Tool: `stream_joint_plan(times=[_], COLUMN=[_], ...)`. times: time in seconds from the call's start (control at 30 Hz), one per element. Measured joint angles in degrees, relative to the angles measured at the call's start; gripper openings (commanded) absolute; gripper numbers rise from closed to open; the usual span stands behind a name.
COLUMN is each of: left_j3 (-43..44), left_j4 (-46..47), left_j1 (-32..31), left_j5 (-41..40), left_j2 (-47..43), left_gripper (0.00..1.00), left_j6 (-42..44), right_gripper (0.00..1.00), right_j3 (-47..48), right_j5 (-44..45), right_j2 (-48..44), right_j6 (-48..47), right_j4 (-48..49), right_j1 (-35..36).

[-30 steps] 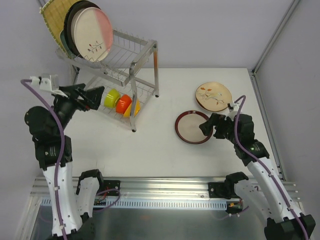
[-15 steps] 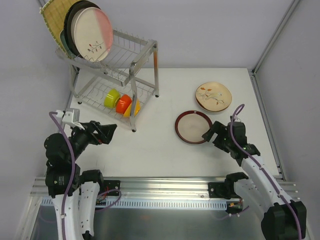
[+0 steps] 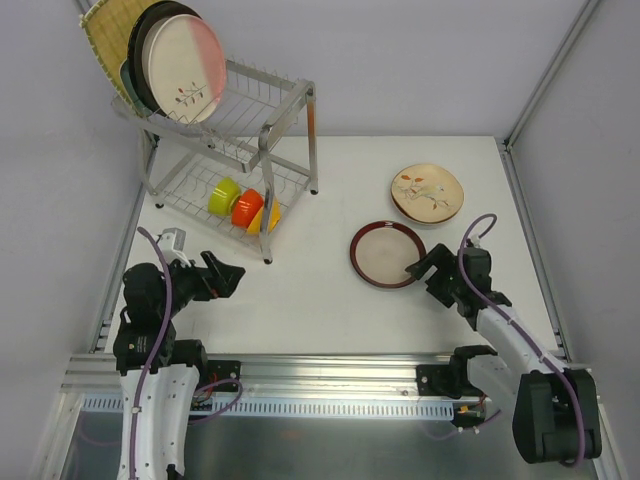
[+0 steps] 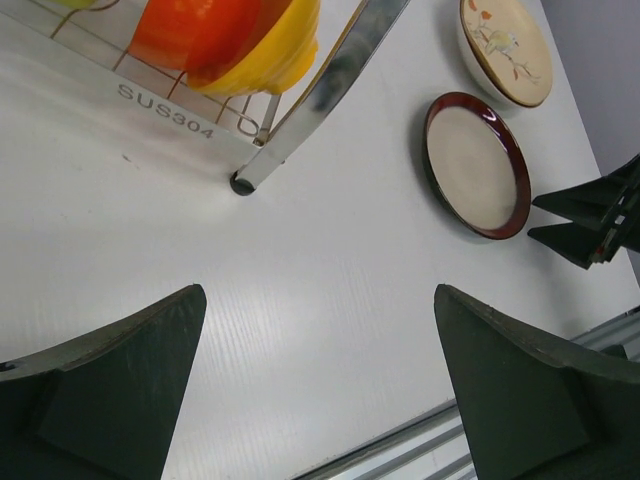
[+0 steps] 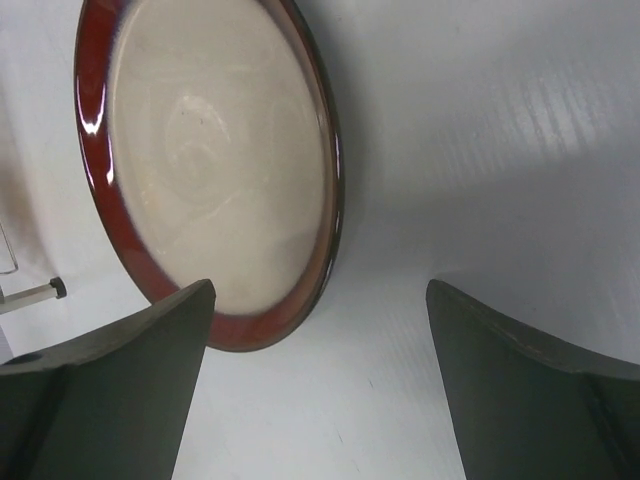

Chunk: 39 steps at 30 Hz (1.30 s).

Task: Load the plates into the dish rack
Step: Grab a plate with the right arm

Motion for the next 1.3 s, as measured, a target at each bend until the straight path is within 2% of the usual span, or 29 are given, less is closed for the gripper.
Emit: stream_joint_plan(times=[0.23, 0.37, 0.7, 0.8, 0.9, 0.93, 1.0, 1.13, 1.3], left_j3=[-2.6, -2.6, -2.6, -2.6, -2.6, -2.6, -2.6, -2.6, -3.1], left_j4=[0.68, 1.33, 2.34, 2.43, 2.49, 2.56, 2.67, 2.97, 3.72], left_j1=[-0.31, -0.31, -1.42, -1.44, -1.42, -1.42, -1.44, -1.44, -2.58], left_j5=[-0.92, -1.25, 0.87, 2.56, 4.68, 5.33, 6.62, 8.79, 10.05], left_j2=[-0.35, -0.33, -0.28, 0.09, 0.85, 1.07, 1.33, 1.31, 0.96], left_gripper=[0.99, 0.99, 0.99, 0.99, 0.99, 0.99, 0.99, 0.99, 0.99], left_j6=[-0.22, -0.22, -0.33, -1.44, -3.17, -3.69, -5.16, -8.68, -12.5], right_gripper=[0.84, 0.72, 0.6, 0.52, 0.4, 0.31, 0.25, 0.01, 0.01], right_j3=[-0.59, -0.59, -0.61, -0.61, -0.63, -0.63, -0.72, -0.81, -1.16], right_j5=[-1.18, -1.46, -3.3, -3.63, -3.65, -3.63, -3.63, -3.91, -5.31], right_j2=[5.66, 9.05, 16.13, 17.33, 18.25, 18.56, 19.19, 20.13, 21.07], right_j6=[3.19, 5.33, 8.72, 9.14, 9.27, 9.27, 9.31, 9.35, 9.46], right_j4=[8.39, 12.87, 21.4, 22.45, 22.64, 22.69, 22.47, 22.69, 24.46], right_j1=[-0.22, -0.26, -0.59, -0.61, -0.63, -0.63, -0.66, -0.72, -0.74])
